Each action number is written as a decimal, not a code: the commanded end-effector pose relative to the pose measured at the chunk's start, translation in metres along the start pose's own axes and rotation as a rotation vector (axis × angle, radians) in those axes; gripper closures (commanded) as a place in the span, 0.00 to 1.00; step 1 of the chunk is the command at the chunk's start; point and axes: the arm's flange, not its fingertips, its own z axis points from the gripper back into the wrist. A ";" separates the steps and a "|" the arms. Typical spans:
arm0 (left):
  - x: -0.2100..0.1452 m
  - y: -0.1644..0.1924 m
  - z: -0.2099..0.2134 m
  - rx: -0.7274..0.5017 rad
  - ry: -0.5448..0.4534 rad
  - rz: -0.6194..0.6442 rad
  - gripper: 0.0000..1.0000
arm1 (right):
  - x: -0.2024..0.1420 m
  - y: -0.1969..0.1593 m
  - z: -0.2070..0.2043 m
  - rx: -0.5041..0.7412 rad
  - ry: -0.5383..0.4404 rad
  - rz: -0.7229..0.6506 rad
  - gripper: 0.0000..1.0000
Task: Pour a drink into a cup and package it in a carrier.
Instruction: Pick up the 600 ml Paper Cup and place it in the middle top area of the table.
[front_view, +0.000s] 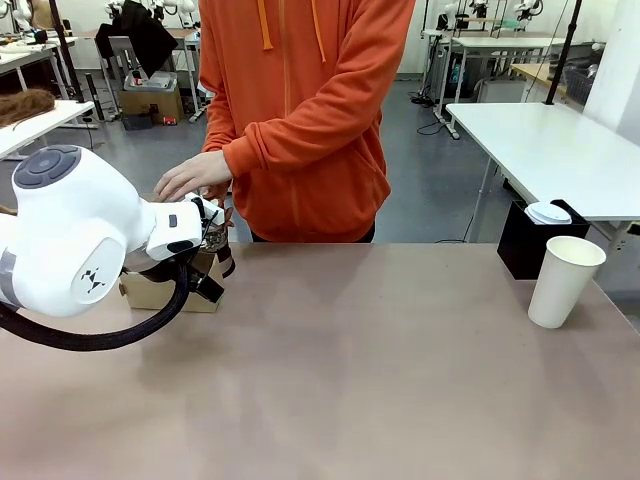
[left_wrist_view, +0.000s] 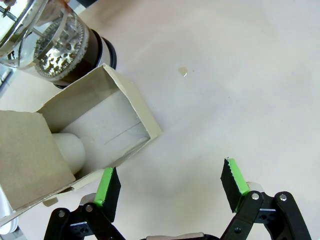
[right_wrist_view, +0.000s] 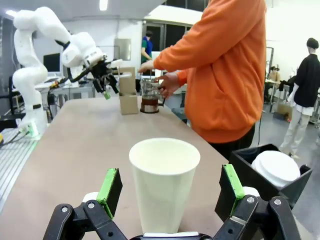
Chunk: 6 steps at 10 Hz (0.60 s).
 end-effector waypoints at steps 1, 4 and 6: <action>0.000 0.000 0.000 -0.001 -0.001 0.000 0.00 | -0.014 0.012 -0.009 -0.025 0.046 0.017 0.00; 0.000 0.000 0.000 -0.001 -0.001 0.000 0.00 | -0.037 0.017 -0.022 -0.036 0.069 -0.049 0.00; 0.000 0.000 0.000 -0.001 -0.001 0.000 0.00 | -0.048 0.020 -0.035 -0.038 0.081 -0.093 0.00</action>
